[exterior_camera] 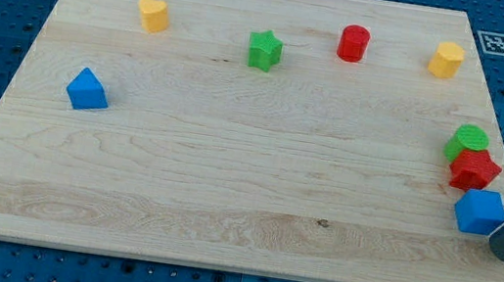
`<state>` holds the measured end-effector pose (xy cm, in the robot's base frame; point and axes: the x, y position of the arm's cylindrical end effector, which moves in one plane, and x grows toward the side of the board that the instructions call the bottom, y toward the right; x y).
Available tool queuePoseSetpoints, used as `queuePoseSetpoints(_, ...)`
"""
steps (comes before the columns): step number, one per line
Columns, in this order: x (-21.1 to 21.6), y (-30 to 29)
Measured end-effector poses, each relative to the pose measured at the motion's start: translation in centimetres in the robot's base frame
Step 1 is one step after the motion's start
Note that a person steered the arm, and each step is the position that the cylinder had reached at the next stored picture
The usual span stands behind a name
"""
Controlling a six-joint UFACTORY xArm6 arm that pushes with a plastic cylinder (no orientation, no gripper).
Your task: Point your arm at the left side of the vertical line of blocks
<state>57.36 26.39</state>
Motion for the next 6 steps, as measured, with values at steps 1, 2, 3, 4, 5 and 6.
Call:
queuePoseSetpoints(1,-1.1,0.0)
queuePoseSetpoints(2,-1.4,0.0)
queuePoseSetpoints(3,-0.3,-0.4)
queuePoseSetpoints(4,-0.4,-4.6)
queuePoseSetpoints(5,-4.2,-10.4)
queuePoseSetpoints(6,-9.7,-16.3)
